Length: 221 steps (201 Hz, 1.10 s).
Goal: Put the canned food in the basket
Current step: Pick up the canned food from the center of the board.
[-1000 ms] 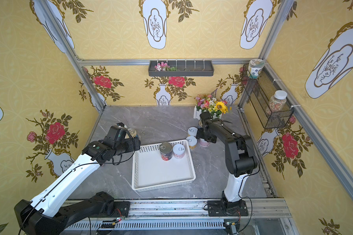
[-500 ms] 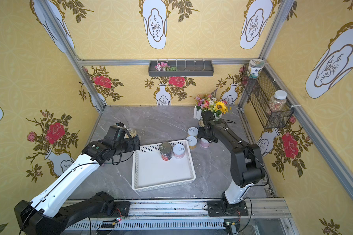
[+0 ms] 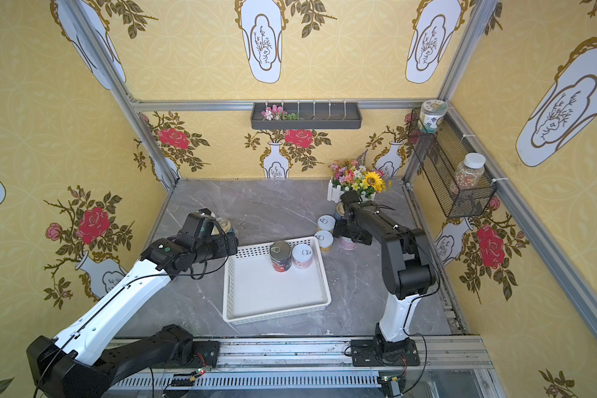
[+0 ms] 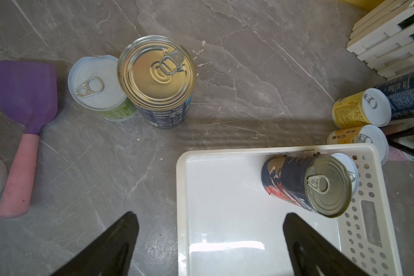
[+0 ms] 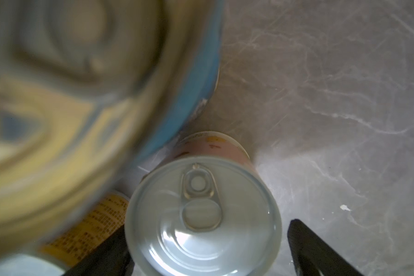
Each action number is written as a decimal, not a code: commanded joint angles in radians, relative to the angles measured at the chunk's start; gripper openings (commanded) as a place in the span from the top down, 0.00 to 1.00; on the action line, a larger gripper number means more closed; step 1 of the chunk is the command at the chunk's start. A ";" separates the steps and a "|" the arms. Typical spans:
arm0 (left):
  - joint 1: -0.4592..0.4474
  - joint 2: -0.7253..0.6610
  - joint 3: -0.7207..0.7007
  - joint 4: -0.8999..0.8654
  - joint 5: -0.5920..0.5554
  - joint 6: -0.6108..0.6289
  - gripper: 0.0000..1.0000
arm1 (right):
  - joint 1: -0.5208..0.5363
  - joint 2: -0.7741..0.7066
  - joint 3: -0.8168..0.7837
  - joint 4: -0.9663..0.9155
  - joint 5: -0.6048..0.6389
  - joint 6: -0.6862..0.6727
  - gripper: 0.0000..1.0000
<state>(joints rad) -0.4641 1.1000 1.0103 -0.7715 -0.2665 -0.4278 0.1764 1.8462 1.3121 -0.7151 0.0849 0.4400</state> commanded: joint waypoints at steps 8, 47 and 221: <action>0.001 -0.014 -0.001 0.010 0.006 0.000 0.00 | -0.027 0.002 0.006 0.005 -0.029 -0.017 0.08; 0.001 -0.011 -0.001 0.012 0.012 0.004 0.00 | -0.043 0.004 0.012 0.019 -0.044 -0.022 0.10; 0.001 -0.012 -0.003 0.014 0.018 0.007 0.00 | 0.086 -0.170 -0.013 -0.036 0.068 -0.011 0.26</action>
<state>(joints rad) -0.4641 1.0878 1.0103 -0.7708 -0.2584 -0.4267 0.2119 1.7321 1.2991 -0.7334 0.0914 0.4152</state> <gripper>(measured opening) 0.999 0.798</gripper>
